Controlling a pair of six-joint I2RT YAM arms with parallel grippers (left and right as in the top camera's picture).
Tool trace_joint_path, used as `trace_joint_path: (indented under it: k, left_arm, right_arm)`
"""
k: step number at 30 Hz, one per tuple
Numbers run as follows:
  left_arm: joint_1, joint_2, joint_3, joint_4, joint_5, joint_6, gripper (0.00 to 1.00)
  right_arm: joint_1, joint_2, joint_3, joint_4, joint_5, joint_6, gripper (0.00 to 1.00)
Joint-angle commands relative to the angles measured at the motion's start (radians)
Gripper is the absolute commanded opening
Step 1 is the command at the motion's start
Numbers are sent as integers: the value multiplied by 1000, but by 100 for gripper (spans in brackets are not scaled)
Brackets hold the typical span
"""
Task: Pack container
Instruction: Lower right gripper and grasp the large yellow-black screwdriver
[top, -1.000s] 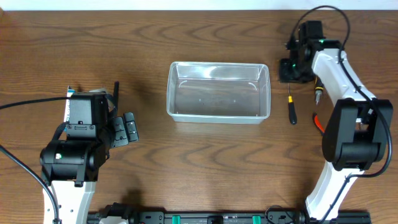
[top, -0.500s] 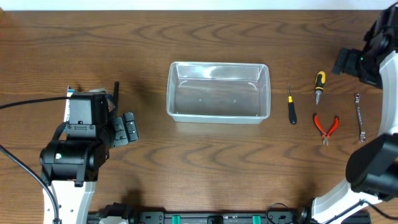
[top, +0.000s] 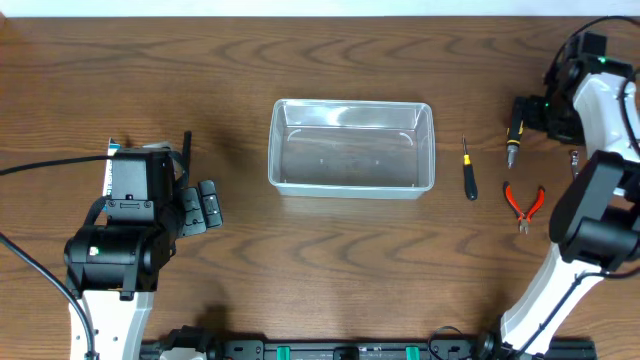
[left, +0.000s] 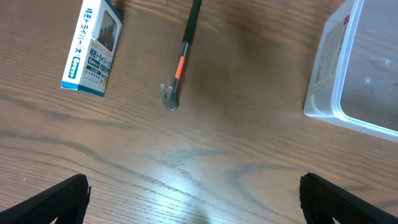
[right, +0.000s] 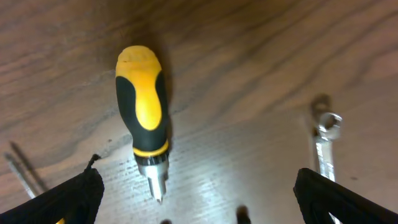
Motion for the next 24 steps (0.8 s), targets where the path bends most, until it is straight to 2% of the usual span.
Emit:
trace_joint_path:
  k: [1,20,24]
  left_arm:
    - [-2,-3,21,-3,-12,20,98]
    - [-2,-3,21,-4,-12,20,98]
    - [-2,-3,21,-4,-12,20,98]
  right_arm:
    - [19,40,-3,2,7,-23,99]
    - [35,146,-6,29,-73,-56,99]
    - [35,146,-6,25,-73,-56,92]
